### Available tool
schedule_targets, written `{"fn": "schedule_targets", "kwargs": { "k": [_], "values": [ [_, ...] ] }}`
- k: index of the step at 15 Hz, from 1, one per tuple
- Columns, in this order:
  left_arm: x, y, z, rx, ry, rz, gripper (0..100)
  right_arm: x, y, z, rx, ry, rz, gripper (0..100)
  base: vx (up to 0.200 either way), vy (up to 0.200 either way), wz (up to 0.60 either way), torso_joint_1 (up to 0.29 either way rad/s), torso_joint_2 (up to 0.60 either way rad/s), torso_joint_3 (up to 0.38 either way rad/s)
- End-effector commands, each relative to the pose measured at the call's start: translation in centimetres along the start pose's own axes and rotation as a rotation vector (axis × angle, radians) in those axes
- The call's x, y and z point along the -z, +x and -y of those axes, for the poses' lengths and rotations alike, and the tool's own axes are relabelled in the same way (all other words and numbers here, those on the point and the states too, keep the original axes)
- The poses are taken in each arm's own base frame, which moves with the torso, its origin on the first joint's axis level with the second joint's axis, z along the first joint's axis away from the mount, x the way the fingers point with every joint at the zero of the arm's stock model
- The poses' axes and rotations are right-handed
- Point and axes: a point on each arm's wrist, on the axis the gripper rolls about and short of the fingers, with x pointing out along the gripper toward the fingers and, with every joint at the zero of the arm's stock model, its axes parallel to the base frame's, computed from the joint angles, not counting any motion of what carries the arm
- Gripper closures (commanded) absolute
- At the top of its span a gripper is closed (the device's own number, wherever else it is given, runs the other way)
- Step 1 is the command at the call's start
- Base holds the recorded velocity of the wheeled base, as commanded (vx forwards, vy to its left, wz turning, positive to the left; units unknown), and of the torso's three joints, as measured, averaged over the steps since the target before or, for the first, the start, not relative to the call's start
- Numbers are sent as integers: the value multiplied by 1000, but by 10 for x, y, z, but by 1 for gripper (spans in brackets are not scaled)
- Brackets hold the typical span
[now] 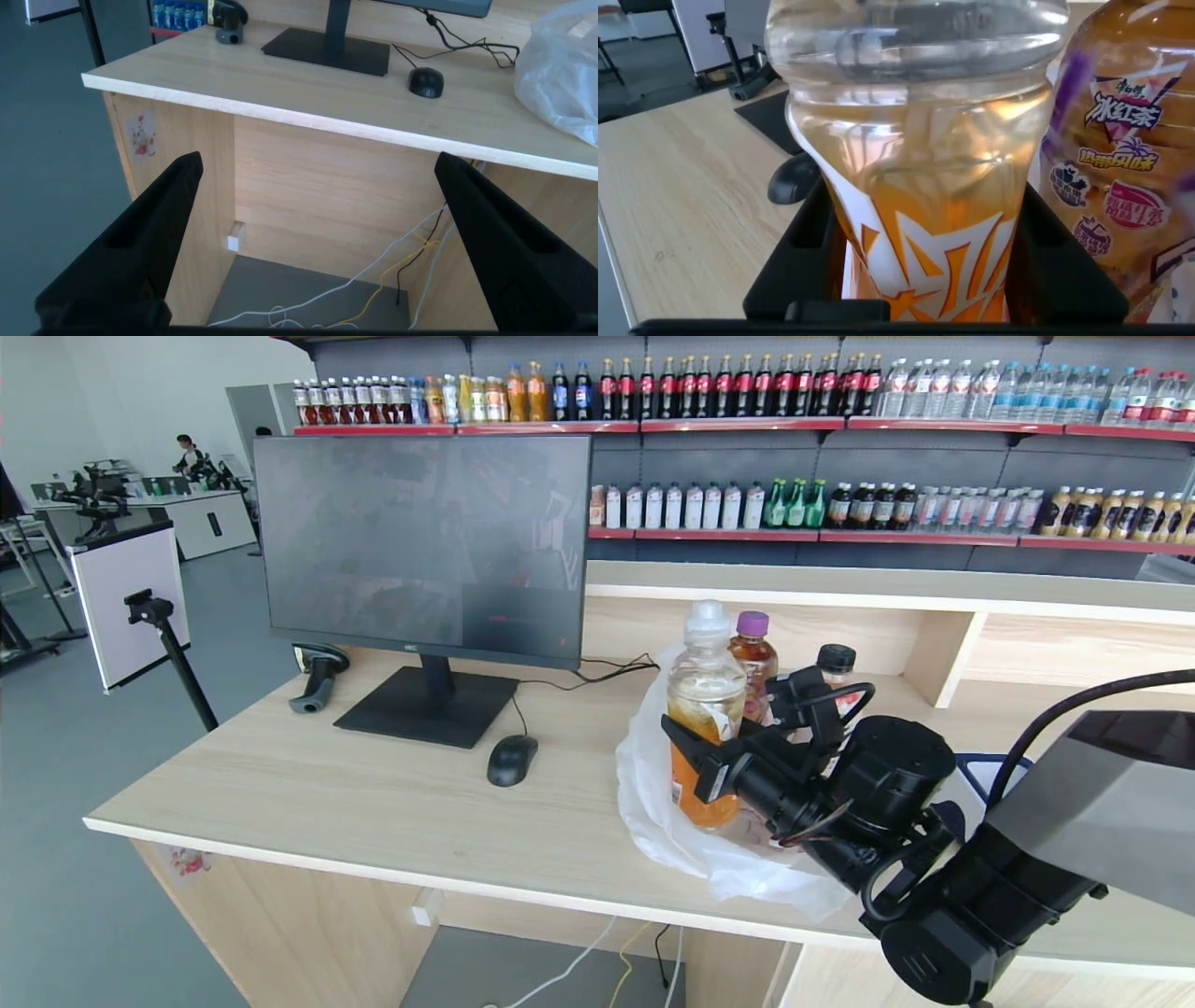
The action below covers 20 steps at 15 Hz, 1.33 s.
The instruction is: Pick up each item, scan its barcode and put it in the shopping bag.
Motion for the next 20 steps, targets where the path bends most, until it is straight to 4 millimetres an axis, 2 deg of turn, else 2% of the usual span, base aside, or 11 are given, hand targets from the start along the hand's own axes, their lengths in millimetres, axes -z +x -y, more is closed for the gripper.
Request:
{"fn": "schedule_targets", "kwargs": {
  "k": [1, 6, 16, 20],
  "values": [
    [0, 0, 0, -1, 1, 0, 0, 4, -1, 1, 2, 4, -14, 100, 0, 0, 0, 0, 0, 0],
    [0, 0, 0, -1, -1, 0, 0, -2, 10, 3, 43, 23, 34, 100, 0, 0, 0, 0, 0, 0],
    [0, 0, 0, -1, 1, 0, 0, 15, 11, 3, 97, 42, -7, 100, 0, 0, 0, 0, 0, 0],
    [0, 0, 0, -1, 2, 0, 0, 18, 6, 0, 99, 51, -31, 100, 0, 0, 0, 0, 0, 0]
  ]
}}
